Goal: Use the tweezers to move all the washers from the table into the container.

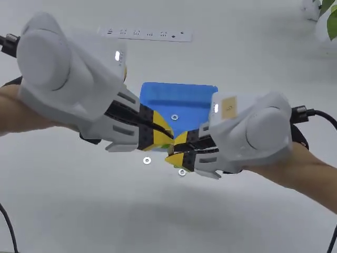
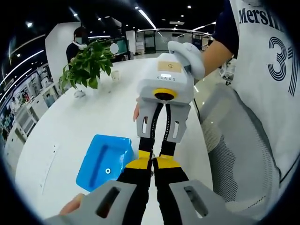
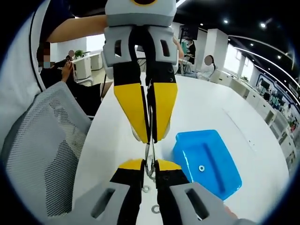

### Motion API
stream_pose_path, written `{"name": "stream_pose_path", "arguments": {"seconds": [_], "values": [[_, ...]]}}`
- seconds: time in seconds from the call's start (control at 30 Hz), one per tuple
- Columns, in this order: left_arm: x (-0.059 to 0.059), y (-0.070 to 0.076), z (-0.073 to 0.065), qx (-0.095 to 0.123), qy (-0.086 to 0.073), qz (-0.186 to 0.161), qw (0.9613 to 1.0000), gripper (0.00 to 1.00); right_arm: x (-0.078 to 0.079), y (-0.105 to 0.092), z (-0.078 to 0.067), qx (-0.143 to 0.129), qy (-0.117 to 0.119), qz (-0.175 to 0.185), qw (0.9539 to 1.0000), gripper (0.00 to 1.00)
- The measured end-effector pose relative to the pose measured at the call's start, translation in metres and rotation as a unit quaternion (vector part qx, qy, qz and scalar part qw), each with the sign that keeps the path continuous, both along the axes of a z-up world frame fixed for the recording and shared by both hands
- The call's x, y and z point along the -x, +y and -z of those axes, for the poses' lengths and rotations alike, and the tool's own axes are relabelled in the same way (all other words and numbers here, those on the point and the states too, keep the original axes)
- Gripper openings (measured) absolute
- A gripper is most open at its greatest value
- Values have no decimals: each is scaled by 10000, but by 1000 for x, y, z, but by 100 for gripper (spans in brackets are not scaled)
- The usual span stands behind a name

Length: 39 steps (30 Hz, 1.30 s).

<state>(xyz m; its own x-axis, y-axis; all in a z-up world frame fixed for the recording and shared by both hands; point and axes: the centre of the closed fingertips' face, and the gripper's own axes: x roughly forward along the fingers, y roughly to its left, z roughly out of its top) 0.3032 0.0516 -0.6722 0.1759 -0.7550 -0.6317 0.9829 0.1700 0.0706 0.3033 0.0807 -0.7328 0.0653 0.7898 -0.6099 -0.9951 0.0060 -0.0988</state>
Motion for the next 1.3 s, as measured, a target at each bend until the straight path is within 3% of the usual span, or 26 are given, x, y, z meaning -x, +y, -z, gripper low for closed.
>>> {"name": "stream_pose_path", "arguments": {"seconds": [0.07,0.3,0.57,0.67,0.9,1.03,1.3], "values": [[-2,-1,-7,-67,-142,52,9999,6,-3,-1,-6,-15,-81,13,10000,10],[-10,-3,-30,-42,-370,93,9993,6,-17,0,-31,-136,-353,64,9993,10],[-32,5,-41,-62,-593,71,9982,6,-43,5,-47,-179,-625,86,9979,10],[-42,6,-44,-80,-652,56,9978,6,-49,5,-49,-204,-621,117,9978,10],[-67,10,-35,-75,-678,-17,9977,6,-75,5,-43,-108,-711,148,9973,10],[-75,12,-31,-105,-653,-40,9978,6,-82,8,-38,-82,-699,136,9974,10],[-94,17,-8,-139,-503,-96,9986,6,-98,10,-14,-63,-568,110,9983,10]]}}
